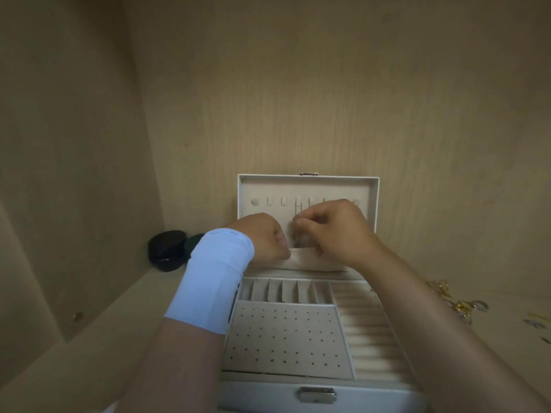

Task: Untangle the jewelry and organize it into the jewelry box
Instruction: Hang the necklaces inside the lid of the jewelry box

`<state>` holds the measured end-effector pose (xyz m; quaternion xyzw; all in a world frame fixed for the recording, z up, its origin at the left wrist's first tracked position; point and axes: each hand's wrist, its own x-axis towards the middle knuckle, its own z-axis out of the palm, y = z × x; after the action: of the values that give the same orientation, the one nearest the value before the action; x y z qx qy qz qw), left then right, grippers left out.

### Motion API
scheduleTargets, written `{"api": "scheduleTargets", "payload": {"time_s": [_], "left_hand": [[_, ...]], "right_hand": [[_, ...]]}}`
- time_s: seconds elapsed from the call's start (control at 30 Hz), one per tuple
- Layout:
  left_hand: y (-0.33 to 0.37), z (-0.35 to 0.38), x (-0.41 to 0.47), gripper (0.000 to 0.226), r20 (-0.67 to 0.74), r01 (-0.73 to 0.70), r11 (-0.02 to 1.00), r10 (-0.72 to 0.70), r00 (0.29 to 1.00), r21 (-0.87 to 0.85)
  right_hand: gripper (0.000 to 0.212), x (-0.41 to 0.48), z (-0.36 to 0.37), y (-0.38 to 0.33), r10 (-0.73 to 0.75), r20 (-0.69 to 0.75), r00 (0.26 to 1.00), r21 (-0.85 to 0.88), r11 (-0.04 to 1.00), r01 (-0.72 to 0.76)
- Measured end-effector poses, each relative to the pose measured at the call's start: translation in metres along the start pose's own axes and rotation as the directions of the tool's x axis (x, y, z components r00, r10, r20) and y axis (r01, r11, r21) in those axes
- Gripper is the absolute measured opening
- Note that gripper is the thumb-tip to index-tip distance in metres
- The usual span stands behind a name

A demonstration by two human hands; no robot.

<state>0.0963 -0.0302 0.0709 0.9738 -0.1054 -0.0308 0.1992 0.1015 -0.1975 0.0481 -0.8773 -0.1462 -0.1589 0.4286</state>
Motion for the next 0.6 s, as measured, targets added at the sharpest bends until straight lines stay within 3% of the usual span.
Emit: {"api": "scheduleTargets", "payload": {"time_s": [0.1,0.23,0.4,0.6], "left_hand": [[0.001,0.000,0.000,0.016,-0.016,-0.010,1.000,0.010,1.000,-0.009],[0.002,0.002,0.000,0.023,-0.066,-0.033,0.999,0.034,0.997,0.025],[0.007,0.006,0.002,0.016,-0.142,-0.098,0.995,0.102,0.985,0.037],[0.025,0.014,-0.001,0.015,-0.220,-0.184,0.983,0.182,0.958,0.015]], "right_hand": [[0.006,-0.001,0.001,-0.001,-0.020,0.052,0.998,-0.306,0.951,0.035],[0.012,-0.004,-0.001,-0.007,-0.007,0.057,0.998,-0.473,0.881,0.033],[0.019,-0.010,-0.002,-0.008,0.011,0.130,0.991,-0.499,0.865,0.056],[0.009,-0.022,-0.038,-0.004,-0.007,0.071,0.997,-0.386,0.922,0.034]]}}
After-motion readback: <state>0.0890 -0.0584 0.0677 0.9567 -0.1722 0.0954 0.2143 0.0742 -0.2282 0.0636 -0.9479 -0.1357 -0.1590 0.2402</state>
